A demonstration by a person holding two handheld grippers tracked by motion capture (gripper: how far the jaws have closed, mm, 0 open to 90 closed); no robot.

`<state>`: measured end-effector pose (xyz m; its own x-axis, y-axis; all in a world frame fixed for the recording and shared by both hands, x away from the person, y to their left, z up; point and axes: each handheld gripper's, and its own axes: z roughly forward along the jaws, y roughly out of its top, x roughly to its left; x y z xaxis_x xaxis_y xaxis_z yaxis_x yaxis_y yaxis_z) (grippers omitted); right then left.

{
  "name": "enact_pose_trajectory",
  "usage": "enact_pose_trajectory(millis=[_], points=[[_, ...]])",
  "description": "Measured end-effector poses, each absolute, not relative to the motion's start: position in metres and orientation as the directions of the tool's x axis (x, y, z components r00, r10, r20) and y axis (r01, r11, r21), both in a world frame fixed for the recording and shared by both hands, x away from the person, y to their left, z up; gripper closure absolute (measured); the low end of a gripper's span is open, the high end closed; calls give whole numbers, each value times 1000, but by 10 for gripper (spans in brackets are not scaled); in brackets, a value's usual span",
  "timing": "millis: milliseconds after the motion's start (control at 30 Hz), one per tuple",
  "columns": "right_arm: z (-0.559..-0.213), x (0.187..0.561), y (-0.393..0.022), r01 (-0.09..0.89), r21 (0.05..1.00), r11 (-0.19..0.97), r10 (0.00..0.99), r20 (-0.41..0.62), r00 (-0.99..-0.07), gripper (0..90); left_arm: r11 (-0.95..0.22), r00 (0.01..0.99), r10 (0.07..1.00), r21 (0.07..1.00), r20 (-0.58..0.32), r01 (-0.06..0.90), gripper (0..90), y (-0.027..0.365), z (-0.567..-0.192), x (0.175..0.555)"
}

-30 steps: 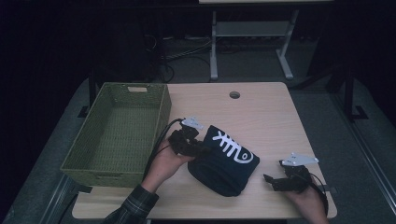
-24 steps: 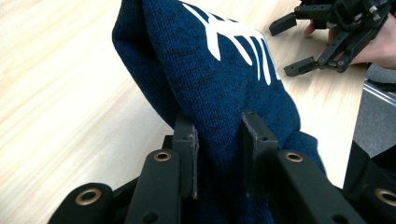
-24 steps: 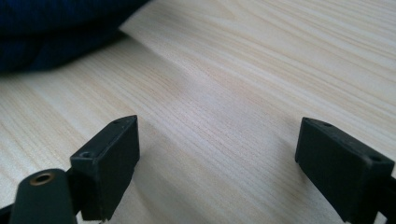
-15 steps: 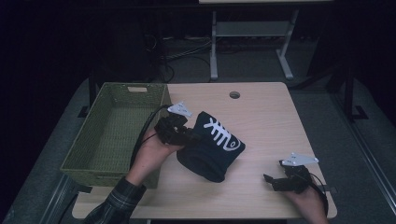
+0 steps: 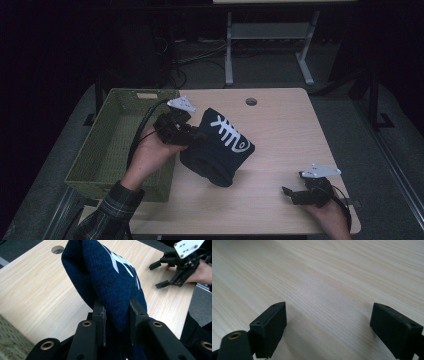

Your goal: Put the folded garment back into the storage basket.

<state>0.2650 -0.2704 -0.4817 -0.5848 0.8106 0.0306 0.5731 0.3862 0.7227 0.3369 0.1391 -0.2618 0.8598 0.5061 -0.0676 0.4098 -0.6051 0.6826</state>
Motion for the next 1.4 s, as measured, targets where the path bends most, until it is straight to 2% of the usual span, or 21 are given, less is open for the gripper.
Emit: enact_pose_trajectory(millis=[400,767,1400], points=[[-482,265,-270,576,722,384,812,33,-583,135,-607,852,514,660,-99,443,709,161,-228,341],[-482,265,-270,577,721,384,812,34,-582,135,-592,827,556,656,-88,468,708,193,-199,338],[-482,265,-270,579,720,383,814,34,-580,135,-478,727,680,694,-96,539,708,276,-179,329]])
